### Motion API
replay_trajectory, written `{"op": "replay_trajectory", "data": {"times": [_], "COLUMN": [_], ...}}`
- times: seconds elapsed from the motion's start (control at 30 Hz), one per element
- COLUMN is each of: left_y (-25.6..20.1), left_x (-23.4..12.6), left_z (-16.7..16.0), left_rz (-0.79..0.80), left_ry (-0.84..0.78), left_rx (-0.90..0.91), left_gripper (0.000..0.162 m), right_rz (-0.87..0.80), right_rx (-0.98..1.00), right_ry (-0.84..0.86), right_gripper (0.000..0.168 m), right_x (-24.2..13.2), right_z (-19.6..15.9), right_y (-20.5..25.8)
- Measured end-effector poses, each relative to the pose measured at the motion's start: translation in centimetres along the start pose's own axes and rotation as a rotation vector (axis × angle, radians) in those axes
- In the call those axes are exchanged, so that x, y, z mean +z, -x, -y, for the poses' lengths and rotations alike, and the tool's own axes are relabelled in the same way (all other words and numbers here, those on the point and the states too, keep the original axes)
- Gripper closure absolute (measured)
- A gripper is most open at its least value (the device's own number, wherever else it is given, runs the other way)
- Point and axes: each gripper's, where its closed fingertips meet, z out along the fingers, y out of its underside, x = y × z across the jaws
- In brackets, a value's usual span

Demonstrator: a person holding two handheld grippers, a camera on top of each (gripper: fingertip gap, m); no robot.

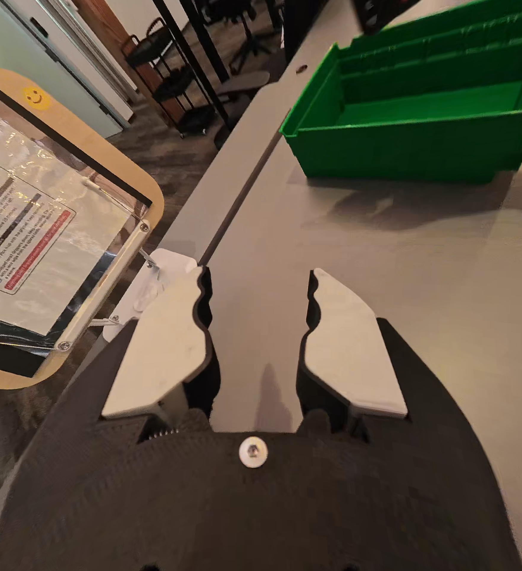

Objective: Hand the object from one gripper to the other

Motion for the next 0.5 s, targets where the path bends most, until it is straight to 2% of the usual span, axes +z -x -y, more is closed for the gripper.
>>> {"op": "replay_trajectory", "data": {"times": [0.03, 0.13, 0.27, 0.37, 0.5], "left_y": [-0.1, -0.5, -1.1, -1.3, -1.7], "left_x": [0.0, -0.1, -0.1, -0.1, 0.0], "left_z": [-0.1, 0.0, -0.1, -0.4, -0.6], "left_rz": [0.001, -0.009, -0.022, -0.023, -0.031], "left_ry": [0.011, 0.016, 0.029, 0.049, 0.070], "left_rx": [0.017, 0.034, 0.045, 0.065, 0.082], "left_gripper": [0.104, 0.111, 0.112, 0.112, 0.115], "right_rz": [-0.073, -0.198, -0.194, -0.161, -0.239], "right_rx": [0.008, 0.122, 0.366, 0.491, 0.556], "right_ry": [0.103, 0.381, 0.607, 0.681, 0.725], "right_gripper": [0.142, 0.143, 0.143, 0.143, 0.143], "right_x": [-0.9, -2.7, -3.2, -2.5, -1.7], "right_z": [-2.6, -10.4, -18.9, -22.8, -25.4], "right_y": [-2.6, -8.5, -11.7, -12.3, -13.8]}}
